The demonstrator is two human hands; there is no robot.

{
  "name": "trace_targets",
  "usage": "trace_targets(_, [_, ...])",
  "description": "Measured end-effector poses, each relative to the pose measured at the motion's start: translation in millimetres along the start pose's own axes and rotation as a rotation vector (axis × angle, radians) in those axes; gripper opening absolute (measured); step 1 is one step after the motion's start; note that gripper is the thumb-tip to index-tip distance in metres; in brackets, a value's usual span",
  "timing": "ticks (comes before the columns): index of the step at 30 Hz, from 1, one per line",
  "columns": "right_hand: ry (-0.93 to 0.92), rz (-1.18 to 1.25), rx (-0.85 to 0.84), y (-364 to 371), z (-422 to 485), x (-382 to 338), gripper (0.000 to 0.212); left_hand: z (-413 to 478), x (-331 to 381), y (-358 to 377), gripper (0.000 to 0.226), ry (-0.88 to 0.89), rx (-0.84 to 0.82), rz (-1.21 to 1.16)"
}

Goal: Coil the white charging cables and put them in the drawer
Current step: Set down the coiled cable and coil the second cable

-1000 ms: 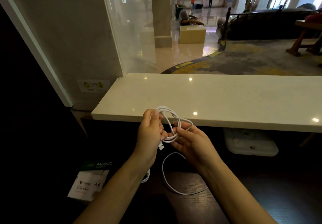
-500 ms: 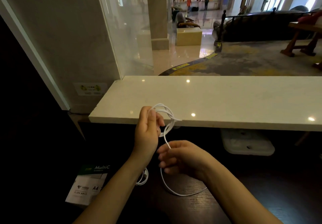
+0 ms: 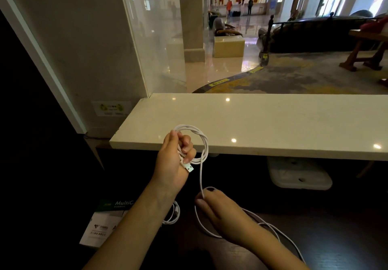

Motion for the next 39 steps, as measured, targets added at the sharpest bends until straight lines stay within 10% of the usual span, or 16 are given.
trace_targets(6, [0.077, 0.475, -0.015, -64.1, 8.5, -11.5, 0.045, -6.0, -1.2, 1.1, 0.032, -0.074, -0.090, 0.004])
trace_targets(11, [0.101, 0.712, 0.130, -83.4, 26.6, -14.9, 0.016, -10.2, -5.2, 6.9, 0.031, -0.130, -0.110, 0.056])
trace_targets(22, [0.254, 1.004, 0.328, -71.4, 28.1, -8.0, 0.007, -32.5, -10.0, -20.1, 0.027, 0.211, -0.022, 0.510])
trace_targets(32, [0.258, 1.077, 0.485, -64.6, 26.6, -7.0, 0.014, -48.6, -29.2, -23.6, 0.074, 0.369, -0.155, 0.952])
trace_targets(39, [0.231, 1.089, 0.453, -52.8, 25.3, -6.9, 0.011, -41.9, -18.8, -13.5, 0.032, 0.384, 0.131, 0.718])
Point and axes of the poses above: each hand's wrist, its own z-axis towards the middle knuckle, its own y-axis out of the palm, x = y × z, the point moved 4 cm from there along z, towards the middle knuckle, and after that the axes turned 1 degree about z, right-handed, at the moved point
